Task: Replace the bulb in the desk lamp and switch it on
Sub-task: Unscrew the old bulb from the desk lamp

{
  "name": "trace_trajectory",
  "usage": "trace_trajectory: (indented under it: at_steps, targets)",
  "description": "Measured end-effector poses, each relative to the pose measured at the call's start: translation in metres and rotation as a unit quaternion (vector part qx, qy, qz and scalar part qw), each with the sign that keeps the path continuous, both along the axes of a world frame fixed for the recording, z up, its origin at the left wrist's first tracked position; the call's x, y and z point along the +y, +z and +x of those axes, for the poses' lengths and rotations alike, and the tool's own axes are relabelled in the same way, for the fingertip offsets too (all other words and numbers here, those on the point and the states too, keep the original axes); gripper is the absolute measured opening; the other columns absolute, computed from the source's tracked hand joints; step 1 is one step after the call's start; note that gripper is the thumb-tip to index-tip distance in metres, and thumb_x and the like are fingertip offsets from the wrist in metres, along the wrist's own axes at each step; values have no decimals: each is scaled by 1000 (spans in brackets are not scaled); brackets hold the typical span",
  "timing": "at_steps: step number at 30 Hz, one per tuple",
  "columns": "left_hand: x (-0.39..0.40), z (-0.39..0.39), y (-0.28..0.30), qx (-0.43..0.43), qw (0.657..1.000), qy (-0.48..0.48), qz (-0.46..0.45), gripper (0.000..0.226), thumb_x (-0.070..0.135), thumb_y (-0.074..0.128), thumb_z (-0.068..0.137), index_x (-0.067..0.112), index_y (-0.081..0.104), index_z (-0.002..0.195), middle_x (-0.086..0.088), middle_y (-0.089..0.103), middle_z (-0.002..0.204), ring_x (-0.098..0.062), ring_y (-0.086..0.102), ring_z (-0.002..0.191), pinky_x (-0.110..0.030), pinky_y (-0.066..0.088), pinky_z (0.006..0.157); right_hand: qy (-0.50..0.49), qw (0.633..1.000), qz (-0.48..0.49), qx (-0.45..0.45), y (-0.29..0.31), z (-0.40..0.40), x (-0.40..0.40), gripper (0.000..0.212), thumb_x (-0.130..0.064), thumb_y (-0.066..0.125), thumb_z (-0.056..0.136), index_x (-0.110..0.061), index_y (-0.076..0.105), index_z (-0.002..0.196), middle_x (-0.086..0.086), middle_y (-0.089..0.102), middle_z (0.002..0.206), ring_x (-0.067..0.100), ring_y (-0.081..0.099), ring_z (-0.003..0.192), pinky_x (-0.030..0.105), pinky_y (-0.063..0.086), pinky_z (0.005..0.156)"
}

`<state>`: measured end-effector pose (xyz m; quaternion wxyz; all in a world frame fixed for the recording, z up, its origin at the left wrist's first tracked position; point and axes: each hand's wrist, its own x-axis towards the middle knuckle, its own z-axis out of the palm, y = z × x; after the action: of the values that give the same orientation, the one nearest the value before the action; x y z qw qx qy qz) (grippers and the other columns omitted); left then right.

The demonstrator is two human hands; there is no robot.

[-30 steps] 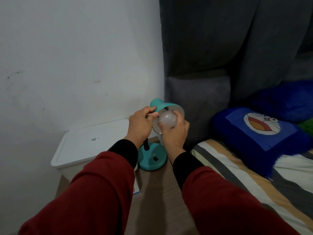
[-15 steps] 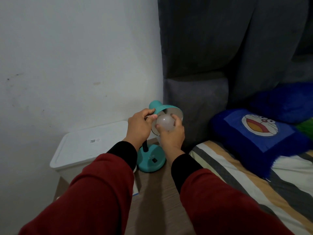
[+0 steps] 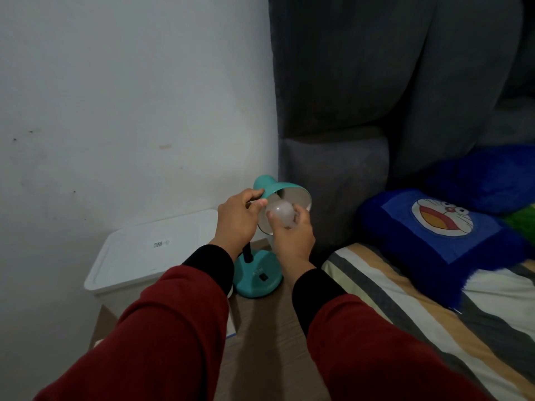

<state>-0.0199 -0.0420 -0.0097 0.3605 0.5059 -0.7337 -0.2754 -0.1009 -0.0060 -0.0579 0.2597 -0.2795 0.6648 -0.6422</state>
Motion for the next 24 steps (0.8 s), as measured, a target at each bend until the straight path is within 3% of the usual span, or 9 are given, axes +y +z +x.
trace_trajectory:
  at_steps: [2, 6, 10, 12, 15, 17, 21, 24]
  targets:
    - [0, 0, 0, -3, 1000, -1, -3, 31, 22, 56, 93, 17, 62, 122, -3, 66, 124, -14, 59, 114, -13, 35, 89, -4, 999, -2, 33, 2, -2, 1, 62, -23, 74, 78, -19, 48, 134, 8, 52, 134, 23, 51, 122, 31, 42, 102]
    - [1, -1, 1, 2, 1000, 1, -2, 31, 21, 56, 93, 16, 62, 123, -3, 66, 123, -14, 59, 113, -13, 35, 88, -1, 1000, 9, 19, 3, -3, 1, 72, -33, 71, 81, -18, 38, 142, 10, 40, 142, 25, 44, 130, 32, 37, 106]
    - [1, -2, 0, 2, 1000, 1, 0, 31, 22, 56, 93, 17, 61, 123, -3, 66, 124, -14, 59, 114, -10, 34, 86, 11, 1000, 4, 26, 3, -3, 2, 69, -21, 73, 79, -24, 40, 140, 10, 35, 141, 25, 45, 126, 27, 38, 103]
    - [1, -2, 0, -1, 1000, 1, -1, 31, 22, 56, 93, 17, 61, 123, -3, 65, 124, -14, 58, 115, -7, 32, 84, 12, 1000, 3, -9, 2, -3, 2, 77, -30, 76, 76, -23, 35, 141, 9, 41, 140, 24, 47, 125, 30, 41, 101]
    - [0, -2, 1, -1, 1000, 2, -3, 31, 21, 55, 93, 16, 61, 123, -3, 65, 124, -14, 58, 115, -4, 31, 82, 15, 1000, 6, -23, -2, -2, 0, 65, -30, 75, 77, -18, 45, 133, 8, 56, 132, 21, 57, 115, 24, 44, 90]
    - [0, -1, 1, -2, 1000, 0, -5, 31, 21, 56, 93, 16, 61, 123, -3, 65, 125, -13, 58, 115, -1, 29, 79, 10, 1000, 4, -2, -2, -3, -2, 64, -22, 76, 76, -20, 47, 132, 7, 54, 131, 23, 55, 117, 27, 45, 95]
    - [0, -1, 1, -2, 1000, -5, -3, 31, 20, 56, 93, 16, 61, 124, -3, 65, 125, -12, 58, 114, 0, 29, 78, 16, 1000, 15, -4, 5, -5, -3, 77, -36, 74, 76, -21, 37, 142, 10, 44, 137, 27, 47, 126, 36, 41, 104]
    - [0, -1, 1, 1, 1000, -5, -4, 31, 19, 56, 93, 15, 61, 123, -4, 65, 125, -11, 57, 111, 3, 26, 76, 14, 999, 21, 36, 7, -5, -3, 68, -22, 73, 79, -24, 41, 140, 12, 37, 139, 27, 45, 126, 33, 39, 108]
